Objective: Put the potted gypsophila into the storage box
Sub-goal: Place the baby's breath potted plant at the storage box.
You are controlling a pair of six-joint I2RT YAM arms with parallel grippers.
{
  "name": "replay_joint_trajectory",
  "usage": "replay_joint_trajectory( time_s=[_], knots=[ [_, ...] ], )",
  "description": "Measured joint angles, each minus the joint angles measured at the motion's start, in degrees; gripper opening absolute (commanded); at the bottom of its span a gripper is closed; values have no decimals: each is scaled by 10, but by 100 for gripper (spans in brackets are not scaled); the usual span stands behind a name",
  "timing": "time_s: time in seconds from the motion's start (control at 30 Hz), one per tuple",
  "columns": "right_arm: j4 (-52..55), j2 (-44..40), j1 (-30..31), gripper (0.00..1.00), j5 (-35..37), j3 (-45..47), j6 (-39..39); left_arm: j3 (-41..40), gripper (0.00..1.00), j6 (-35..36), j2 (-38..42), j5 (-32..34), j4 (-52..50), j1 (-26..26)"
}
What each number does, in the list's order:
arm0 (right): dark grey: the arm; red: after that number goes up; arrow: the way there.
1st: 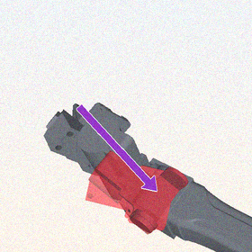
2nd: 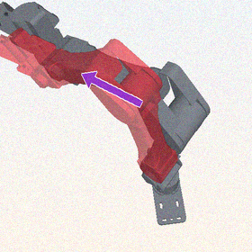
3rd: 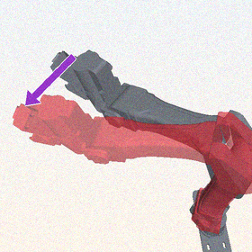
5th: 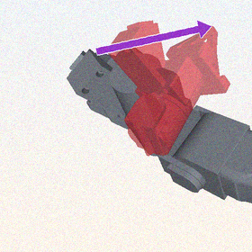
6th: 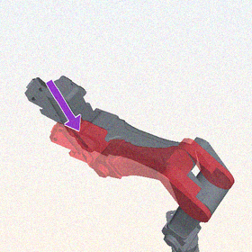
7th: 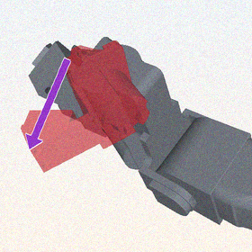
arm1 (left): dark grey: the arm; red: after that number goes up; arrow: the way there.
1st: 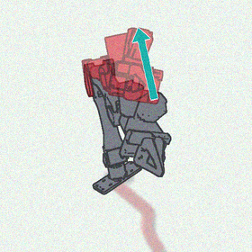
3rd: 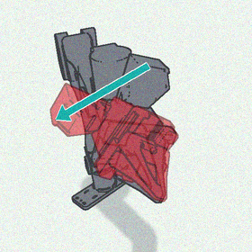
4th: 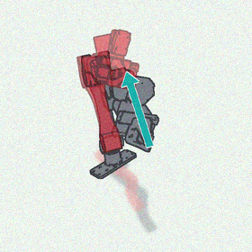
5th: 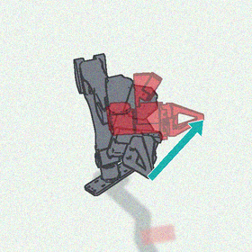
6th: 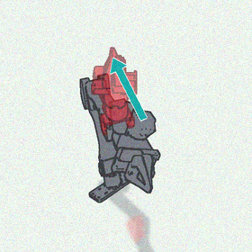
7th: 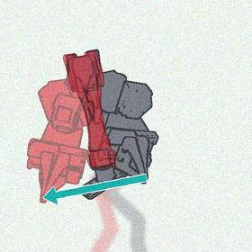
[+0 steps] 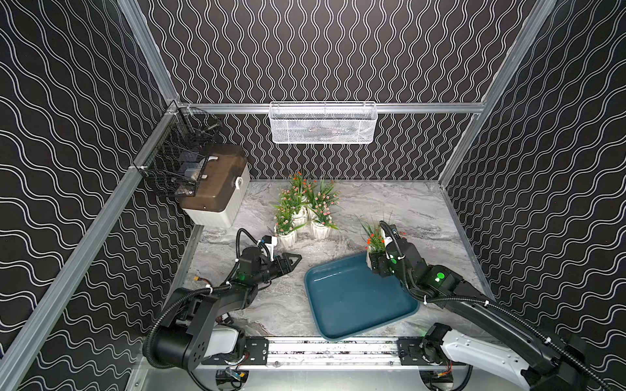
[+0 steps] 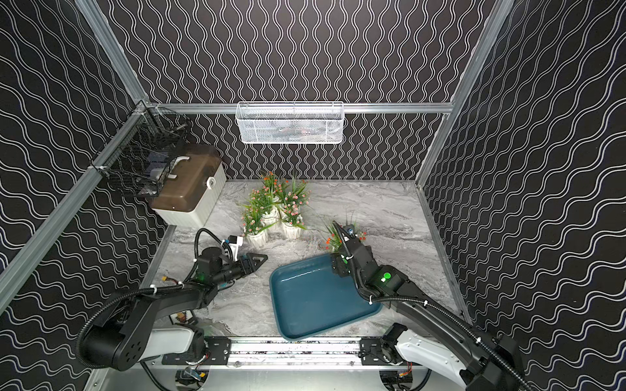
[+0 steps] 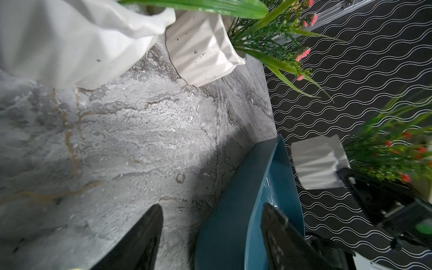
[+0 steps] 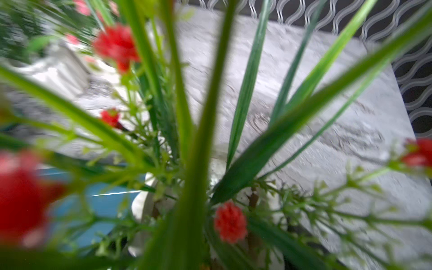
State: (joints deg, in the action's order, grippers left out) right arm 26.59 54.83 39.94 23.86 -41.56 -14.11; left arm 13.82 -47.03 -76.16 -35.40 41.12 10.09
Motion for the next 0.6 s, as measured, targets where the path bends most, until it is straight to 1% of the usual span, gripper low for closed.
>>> replay_joint_trajectory(
  time_s=[0.07, 0.13, 0.27, 0.6],
  knots=[
    [-3, 2, -33, 63, -22, 16, -2, 0, 70, -4, -4, -2, 4, 0],
    [-13, 14, -50, 63, -37, 28, -2, 0, 70, -9, -7, -3, 5, 0],
    [-43, 55, -63, 64, -81, 37, -2, 0, 70, -10, -7, -4, 8, 0],
    [-137, 133, -97, 63, -117, 43, 1, 1, 70, -10, 0, -4, 8, 0]
  ],
)
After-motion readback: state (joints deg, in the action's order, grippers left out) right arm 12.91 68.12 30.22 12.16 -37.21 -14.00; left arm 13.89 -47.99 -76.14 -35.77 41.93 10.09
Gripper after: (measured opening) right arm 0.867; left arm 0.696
